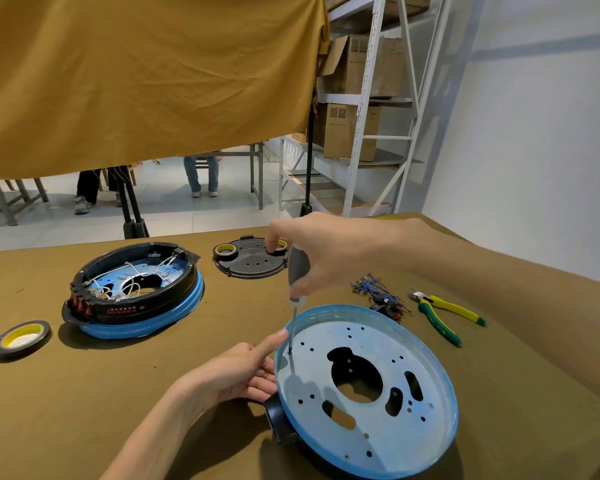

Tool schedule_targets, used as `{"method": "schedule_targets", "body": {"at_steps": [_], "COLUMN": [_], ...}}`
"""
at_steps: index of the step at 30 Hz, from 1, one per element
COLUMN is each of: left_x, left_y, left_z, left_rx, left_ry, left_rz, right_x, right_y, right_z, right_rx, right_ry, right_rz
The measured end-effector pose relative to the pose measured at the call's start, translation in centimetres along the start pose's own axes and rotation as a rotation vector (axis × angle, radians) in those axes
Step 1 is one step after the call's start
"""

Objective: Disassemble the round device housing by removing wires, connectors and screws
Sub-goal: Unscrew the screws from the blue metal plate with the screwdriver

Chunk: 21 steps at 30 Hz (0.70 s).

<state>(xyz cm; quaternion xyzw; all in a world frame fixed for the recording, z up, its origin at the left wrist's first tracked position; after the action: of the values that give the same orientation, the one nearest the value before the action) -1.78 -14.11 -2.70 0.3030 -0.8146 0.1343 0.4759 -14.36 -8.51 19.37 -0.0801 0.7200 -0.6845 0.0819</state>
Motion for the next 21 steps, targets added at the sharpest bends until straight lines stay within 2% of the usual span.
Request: {"method": "schedule_targets", "body": {"at_steps": [2,4,8,10,16,21], "left_x": [-0.03,-0.08,-0.1,-0.13,-0.11,-0.29], "left_y": [-0.06,-0.08,-0.06,-0.03,0.0,-0.23], "left_z": [0.05,0.11,-0.04,-0.06,-0.12,0.11], "left_rx": [-0.003,-0.007,-0.004,-0.003,-0.054,-0.059], "left_ry": [0.0,0.003,0.011,0.004,-0.01,-0.018], "left_rz": [0.008,0.013,-0.004,-0.004,-0.064,-0.069], "right_x": [-0.14,-0.18,0.02,0.1,0.09,0.13], "right_y": [0.33,0.33,0.08,-0.18,0.26,-0.57], "right_z": [0.01,0.05,-0.07,-0.19,0.16,-0.09], "right_rx": [0.145,0.216,0.01,-0.049,0.128,-0.047], "right_ry": [0.052,0.09,0.016,-0.008,0.036,-0.033], "right_rz": [-0.261,-0.364,0.01,0.094,-0.122,0.075]}}
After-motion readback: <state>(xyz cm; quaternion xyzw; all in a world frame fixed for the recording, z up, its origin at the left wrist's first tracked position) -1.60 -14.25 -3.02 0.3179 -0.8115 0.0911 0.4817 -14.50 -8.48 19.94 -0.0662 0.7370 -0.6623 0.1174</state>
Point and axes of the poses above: each hand's wrist, its own z-axis towards the middle knuckle, its own y-axis out of the palm, x = y × z, the point moved 4 cm from there along z, towards the middle knuckle, and after that the axes turned 5 degrees about -z, right-handed, at the moved point
